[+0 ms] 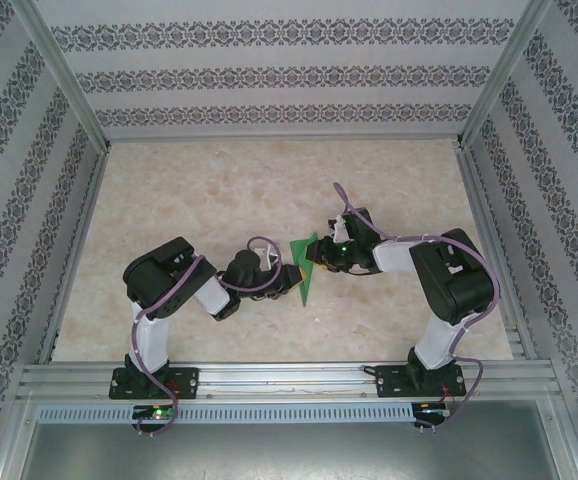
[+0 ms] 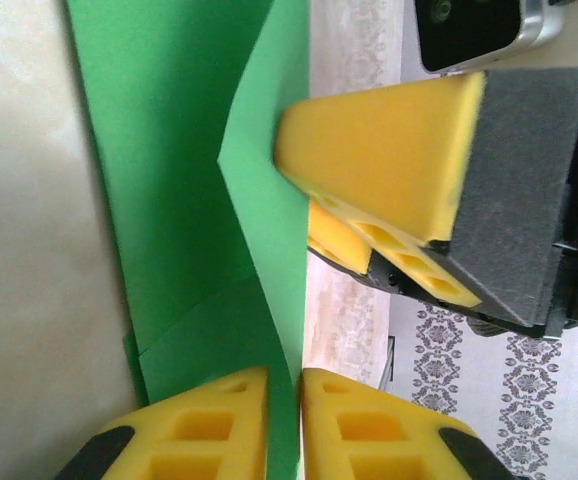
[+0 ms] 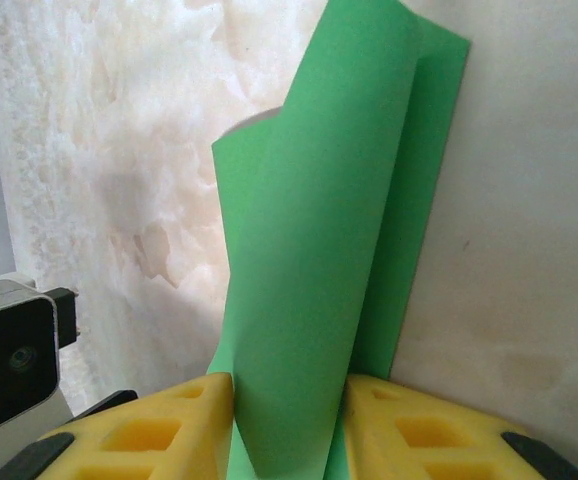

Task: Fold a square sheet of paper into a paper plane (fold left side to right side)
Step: Fold the wing for the fifth time at the center of the table.

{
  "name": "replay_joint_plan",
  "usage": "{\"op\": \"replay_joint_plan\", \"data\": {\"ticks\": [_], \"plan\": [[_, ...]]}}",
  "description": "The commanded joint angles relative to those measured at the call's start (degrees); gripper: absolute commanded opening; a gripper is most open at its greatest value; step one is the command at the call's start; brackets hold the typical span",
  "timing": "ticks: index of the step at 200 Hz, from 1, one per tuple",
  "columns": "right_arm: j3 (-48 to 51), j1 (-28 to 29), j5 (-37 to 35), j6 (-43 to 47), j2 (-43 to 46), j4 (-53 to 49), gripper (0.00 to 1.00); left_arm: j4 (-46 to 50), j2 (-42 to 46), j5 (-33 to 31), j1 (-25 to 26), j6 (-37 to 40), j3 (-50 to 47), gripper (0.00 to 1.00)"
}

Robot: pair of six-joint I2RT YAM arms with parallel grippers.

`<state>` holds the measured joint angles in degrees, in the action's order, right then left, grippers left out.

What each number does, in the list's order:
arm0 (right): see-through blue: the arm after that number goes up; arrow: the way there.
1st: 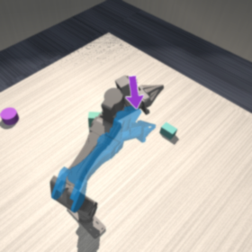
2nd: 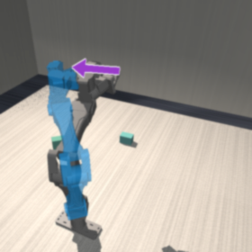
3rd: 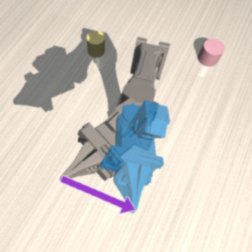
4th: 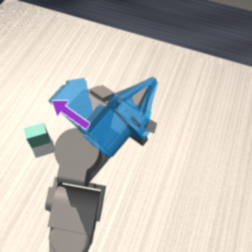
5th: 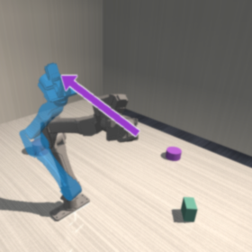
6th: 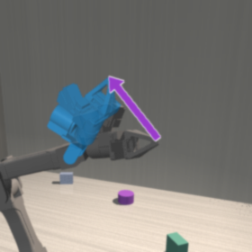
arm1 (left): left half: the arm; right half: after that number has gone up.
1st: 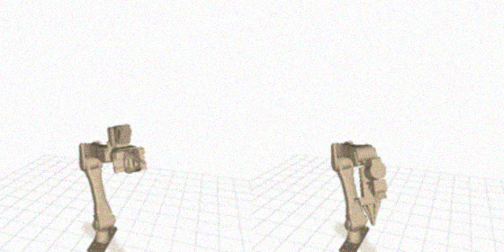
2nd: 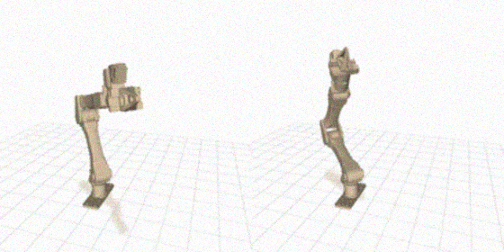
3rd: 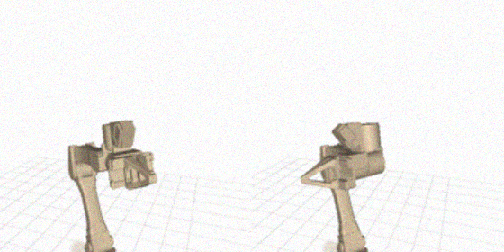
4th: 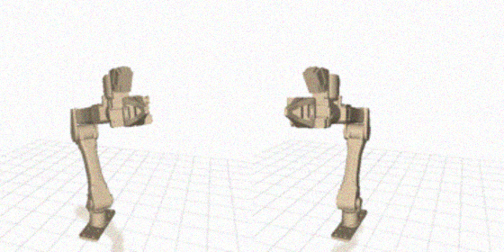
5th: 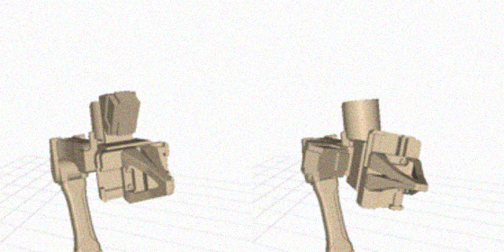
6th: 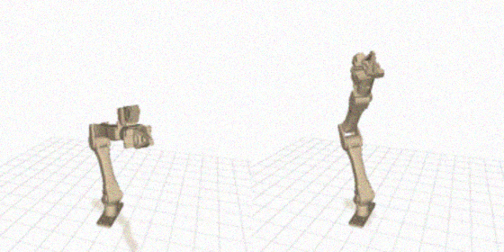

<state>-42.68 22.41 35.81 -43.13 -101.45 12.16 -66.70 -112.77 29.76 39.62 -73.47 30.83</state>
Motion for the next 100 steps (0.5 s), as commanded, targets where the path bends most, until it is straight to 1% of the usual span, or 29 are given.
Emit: {"op": "replay_joint_plan", "data": {"ticks": [1, 25, 64, 100], "plan": [[-0.21, 1.67, -3.82, 2.18, -3.58, -1.53, 0.36, 2.09, 3.53, -0.79, -1.25, 2.46, -0.80, 0.20], [-0.30, 1.75, -3.82, 2.22, -3.49, -1.57, 0.36, 4.57, 5.26, -1.15, -2.29, 3.48, -1.40, 0.25], [-0.39, 1.76, -3.82, 2.17, -3.43, -1.70, 0.36, 5.79, 4.29, -1.42, -3.62, 3.38, -1.16, 0.33], [-0.39, 1.84, -3.91, 2.18, -3.49, -1.84, 0.36, 6.52, 2.42, -0.16, -4.45, 3.95, 1.29, 0.35]]}}
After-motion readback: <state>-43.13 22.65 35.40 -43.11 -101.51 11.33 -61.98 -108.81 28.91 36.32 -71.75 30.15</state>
